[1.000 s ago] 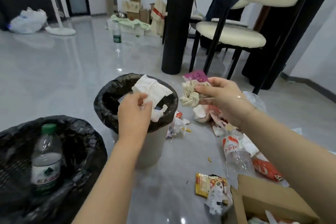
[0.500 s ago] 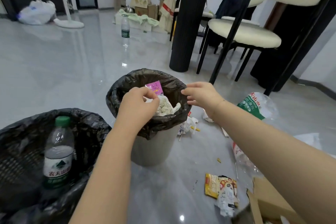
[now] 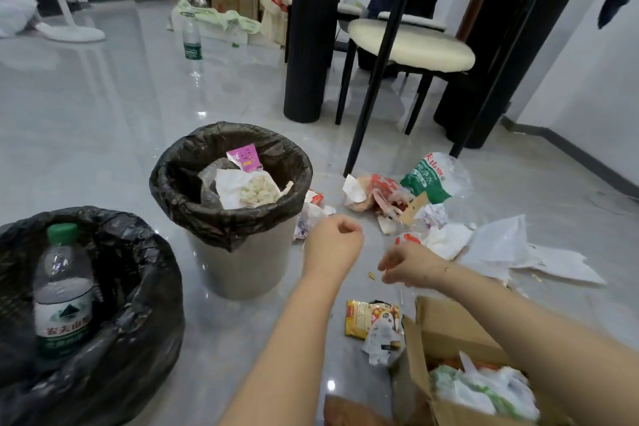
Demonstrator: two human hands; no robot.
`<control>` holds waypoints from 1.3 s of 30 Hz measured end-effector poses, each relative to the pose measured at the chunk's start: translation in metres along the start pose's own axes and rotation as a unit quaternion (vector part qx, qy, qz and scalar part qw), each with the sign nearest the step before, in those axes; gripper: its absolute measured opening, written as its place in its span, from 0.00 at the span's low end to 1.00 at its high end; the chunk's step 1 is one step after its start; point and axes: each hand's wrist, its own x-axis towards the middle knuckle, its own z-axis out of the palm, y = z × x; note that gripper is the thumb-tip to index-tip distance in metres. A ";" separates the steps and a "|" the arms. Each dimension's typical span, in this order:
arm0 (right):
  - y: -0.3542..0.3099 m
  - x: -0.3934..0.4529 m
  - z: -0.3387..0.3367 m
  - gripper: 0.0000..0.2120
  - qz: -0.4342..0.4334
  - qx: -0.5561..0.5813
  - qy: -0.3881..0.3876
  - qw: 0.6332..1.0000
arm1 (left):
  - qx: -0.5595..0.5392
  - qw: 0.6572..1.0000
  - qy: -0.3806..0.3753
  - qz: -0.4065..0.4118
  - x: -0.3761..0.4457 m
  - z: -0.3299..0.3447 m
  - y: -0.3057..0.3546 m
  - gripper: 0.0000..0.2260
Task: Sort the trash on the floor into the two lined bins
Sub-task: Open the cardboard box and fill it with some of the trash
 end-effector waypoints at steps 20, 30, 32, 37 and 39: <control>0.047 0.059 0.074 0.13 0.038 -0.267 -0.164 0.949 | 0.458 0.859 -0.227 0.018 0.060 0.079 -0.157 0.20; 0.080 0.023 0.029 0.09 0.022 0.078 0.041 0.996 | 0.231 0.940 -0.248 -0.044 0.060 0.070 -0.128 0.11; 0.085 0.008 0.021 0.10 0.012 0.203 0.083 0.976 | 0.157 0.963 -0.217 -0.032 0.056 0.058 -0.110 0.10; 0.080 -0.015 0.012 0.09 0.009 0.439 0.130 0.889 | -0.003 0.988 -0.156 0.013 0.035 0.025 -0.056 0.09; 0.064 -0.021 0.009 0.11 -0.007 0.503 0.112 0.857 | -0.030 0.990 -0.129 0.038 0.024 0.015 -0.038 0.07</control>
